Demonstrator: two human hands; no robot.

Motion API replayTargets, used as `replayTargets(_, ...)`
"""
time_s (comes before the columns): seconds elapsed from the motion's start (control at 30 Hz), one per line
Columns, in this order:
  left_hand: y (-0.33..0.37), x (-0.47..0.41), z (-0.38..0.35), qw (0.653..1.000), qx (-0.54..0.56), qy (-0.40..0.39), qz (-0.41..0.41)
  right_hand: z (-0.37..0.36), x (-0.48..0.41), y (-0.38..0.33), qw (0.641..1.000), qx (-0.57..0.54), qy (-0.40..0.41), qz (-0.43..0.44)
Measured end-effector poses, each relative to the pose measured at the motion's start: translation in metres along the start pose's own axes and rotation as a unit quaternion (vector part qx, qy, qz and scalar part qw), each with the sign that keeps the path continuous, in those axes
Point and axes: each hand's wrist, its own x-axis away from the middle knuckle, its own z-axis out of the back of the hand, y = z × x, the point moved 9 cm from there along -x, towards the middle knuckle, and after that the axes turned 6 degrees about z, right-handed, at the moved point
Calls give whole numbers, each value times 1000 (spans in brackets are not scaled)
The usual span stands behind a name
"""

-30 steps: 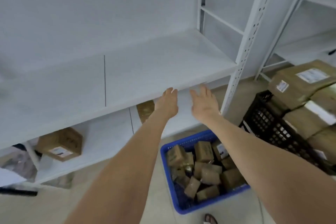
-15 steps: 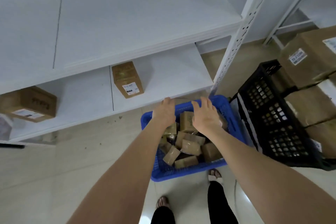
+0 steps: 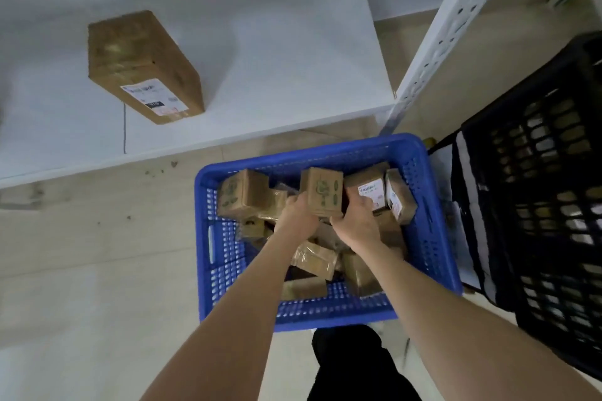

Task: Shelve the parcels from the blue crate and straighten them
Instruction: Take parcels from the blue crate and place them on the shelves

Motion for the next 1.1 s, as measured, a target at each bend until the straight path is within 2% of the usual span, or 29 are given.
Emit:
replayTargets(0.3, -56, -154, -83, 987, 145, -6, 75, -105, -152, 82, 979, -192, -16, -64)
replayTargets(0.47, -66, -191, -115, 980, 178, -29, 85, -131, -185, 104, 940, -316, -30, -126)
replayTargets(0.7, -66, -130, -76, 939, 320, -9, 125, -104, -136, 82, 876, -446, -57, -175)
replayTargets(0.9, -49, -27, 8, 858, 480, 0, 185, -36, -51, 5, 810, -546, -79, -199)
replayTargets(1.03, -33, 40, 76, 830, 530, 24, 171, 24, 8, -55, 815, -548, -90, -166)
replayTargets(1.1, -20, 75, 115, 822, 546, 26, 156, 49, 33, -83, 803, -569, -97, -147)
